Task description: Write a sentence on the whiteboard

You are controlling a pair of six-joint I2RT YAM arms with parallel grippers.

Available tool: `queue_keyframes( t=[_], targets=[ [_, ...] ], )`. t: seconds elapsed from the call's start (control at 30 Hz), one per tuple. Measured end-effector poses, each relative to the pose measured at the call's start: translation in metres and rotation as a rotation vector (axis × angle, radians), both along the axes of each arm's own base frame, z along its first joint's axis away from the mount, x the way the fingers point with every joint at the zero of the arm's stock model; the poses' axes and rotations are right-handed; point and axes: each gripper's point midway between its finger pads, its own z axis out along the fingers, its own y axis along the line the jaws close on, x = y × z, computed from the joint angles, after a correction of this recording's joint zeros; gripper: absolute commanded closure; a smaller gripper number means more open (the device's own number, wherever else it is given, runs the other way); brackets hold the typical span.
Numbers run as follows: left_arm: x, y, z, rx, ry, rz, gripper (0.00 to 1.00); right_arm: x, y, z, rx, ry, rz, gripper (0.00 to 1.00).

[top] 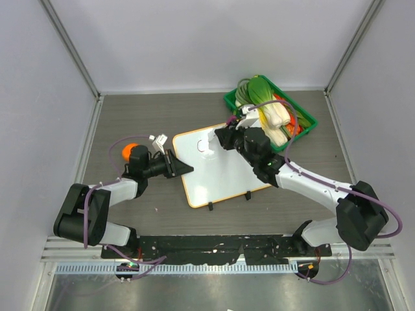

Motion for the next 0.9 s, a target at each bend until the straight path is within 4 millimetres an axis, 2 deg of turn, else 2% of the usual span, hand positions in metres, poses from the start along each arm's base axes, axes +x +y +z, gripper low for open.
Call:
queue_keyframes(
  t=[0.23,0.9],
  targets=[
    [0.0,0.0,-0.001,0.001,0.003,0.0,1.0,0.005,0.004,-0.018,-0.023,0.029,-0.002,0.99],
    [0.0,0.0,-0.003,0.004,0.015,0.0,1.0,-0.002,0.014,-0.027,-0.028,0.052,0.063,0.99]
  ],
)
